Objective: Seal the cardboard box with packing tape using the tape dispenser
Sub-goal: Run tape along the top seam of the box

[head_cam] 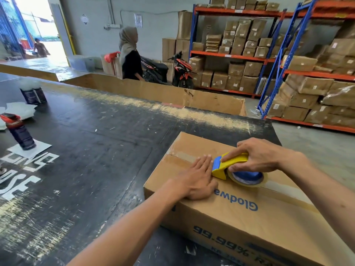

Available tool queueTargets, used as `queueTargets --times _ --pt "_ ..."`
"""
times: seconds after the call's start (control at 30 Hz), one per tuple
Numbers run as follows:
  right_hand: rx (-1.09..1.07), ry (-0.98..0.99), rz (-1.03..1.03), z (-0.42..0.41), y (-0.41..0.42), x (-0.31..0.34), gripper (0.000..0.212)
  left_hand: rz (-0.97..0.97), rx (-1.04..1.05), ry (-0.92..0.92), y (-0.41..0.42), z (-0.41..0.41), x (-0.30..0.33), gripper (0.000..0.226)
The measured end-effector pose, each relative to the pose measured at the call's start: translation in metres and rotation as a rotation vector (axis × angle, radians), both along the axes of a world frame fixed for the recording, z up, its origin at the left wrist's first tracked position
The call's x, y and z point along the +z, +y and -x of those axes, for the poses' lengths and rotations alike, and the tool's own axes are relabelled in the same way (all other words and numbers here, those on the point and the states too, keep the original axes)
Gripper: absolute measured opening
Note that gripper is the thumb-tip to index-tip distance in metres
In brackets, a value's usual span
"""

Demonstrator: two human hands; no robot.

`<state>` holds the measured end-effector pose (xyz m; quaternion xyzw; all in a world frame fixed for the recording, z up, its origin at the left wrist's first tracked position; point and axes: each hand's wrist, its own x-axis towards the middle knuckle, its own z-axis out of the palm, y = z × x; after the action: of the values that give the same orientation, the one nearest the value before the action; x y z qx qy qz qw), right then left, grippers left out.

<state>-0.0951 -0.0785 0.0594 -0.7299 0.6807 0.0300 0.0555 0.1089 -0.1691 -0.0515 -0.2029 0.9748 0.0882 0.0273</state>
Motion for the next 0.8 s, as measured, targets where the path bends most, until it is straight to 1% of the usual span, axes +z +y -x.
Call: queueTargets --times 0.33,0.43,0.63,0.73,0.8 --pt "-0.031 -0.029 0.050 -0.006 0.006 0.003 0.041 -0.023 0.018 0.005 0.003 -0.005 0.007 0.080" --pt "-0.055 -0.088 0.055 -0.004 0.013 0.006 0.044 -0.014 0.019 -0.005 0.005 -0.004 0.009 0.080" --pt "-0.099 -0.144 0.014 0.038 0.060 0.012 0.055 0.013 0.011 -0.025 0.002 -0.004 0.008 0.081" --pt "-0.128 -0.124 -0.006 0.056 0.087 0.013 0.052 0.015 -0.008 -0.021 0.001 -0.006 0.009 0.080" --pt "-0.138 -0.099 -0.009 0.058 0.090 0.012 0.050 0.016 -0.019 -0.023 0.002 -0.006 0.010 0.081"
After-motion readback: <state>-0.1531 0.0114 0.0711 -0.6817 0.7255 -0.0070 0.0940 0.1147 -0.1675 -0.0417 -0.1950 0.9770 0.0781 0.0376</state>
